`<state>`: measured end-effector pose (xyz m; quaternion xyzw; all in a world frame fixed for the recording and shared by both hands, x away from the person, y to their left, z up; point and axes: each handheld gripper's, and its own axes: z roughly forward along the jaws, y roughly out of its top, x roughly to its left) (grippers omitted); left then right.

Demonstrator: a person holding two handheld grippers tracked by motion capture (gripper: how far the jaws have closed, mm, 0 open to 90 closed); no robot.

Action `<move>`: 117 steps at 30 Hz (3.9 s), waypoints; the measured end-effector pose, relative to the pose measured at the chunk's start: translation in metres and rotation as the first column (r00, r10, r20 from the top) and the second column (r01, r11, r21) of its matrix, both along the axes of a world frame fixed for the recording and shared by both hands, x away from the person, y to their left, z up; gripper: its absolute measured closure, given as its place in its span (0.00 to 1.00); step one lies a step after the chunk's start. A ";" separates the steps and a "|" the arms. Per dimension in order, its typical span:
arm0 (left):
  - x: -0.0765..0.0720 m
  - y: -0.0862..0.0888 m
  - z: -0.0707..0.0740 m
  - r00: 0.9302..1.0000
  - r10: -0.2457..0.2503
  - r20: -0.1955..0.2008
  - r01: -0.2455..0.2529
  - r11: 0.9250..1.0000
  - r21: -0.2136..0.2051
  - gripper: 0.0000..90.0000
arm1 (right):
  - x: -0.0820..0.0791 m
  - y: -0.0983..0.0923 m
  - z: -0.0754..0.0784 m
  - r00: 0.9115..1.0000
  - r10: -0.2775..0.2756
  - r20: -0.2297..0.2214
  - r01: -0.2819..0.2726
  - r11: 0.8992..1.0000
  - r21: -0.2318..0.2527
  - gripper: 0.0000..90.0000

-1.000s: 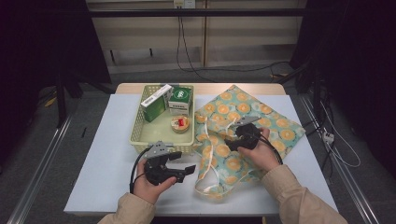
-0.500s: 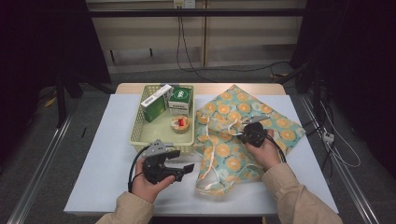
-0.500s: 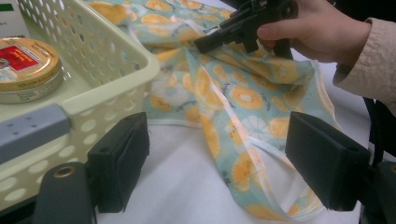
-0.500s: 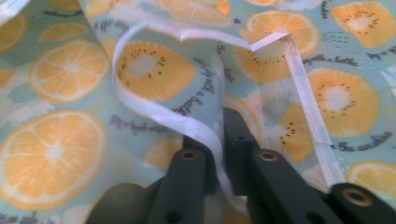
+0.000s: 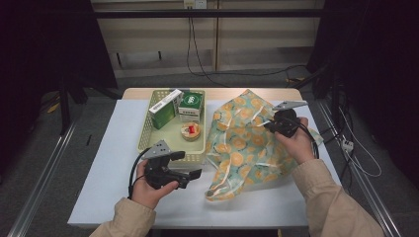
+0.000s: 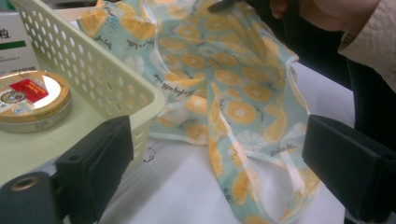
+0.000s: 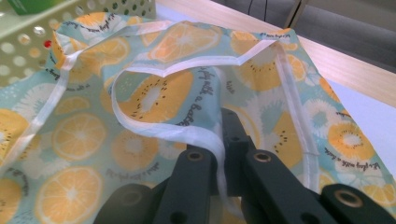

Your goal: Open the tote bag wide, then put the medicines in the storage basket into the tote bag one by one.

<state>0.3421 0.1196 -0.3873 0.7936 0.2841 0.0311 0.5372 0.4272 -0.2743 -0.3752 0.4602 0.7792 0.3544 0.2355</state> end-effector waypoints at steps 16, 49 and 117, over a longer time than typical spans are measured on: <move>0.045 0.026 0.034 0.999 0.013 0.043 -0.013 1.000 0.009 0.06 | -0.002 -0.003 0.006 1.000 0.011 -0.004 -0.011 1.000 0.012 1.00; 0.161 -0.008 0.000 0.997 -0.049 0.057 0.032 0.962 0.270 0.10 | 0.001 -0.004 0.005 1.000 0.020 -0.014 -0.020 1.000 0.019 1.00; 0.110 -0.128 0.043 0.957 -0.291 0.024 0.273 0.922 0.276 0.23 | 0.015 -0.012 0.011 1.000 -0.016 -0.025 0.019 0.994 0.111 1.00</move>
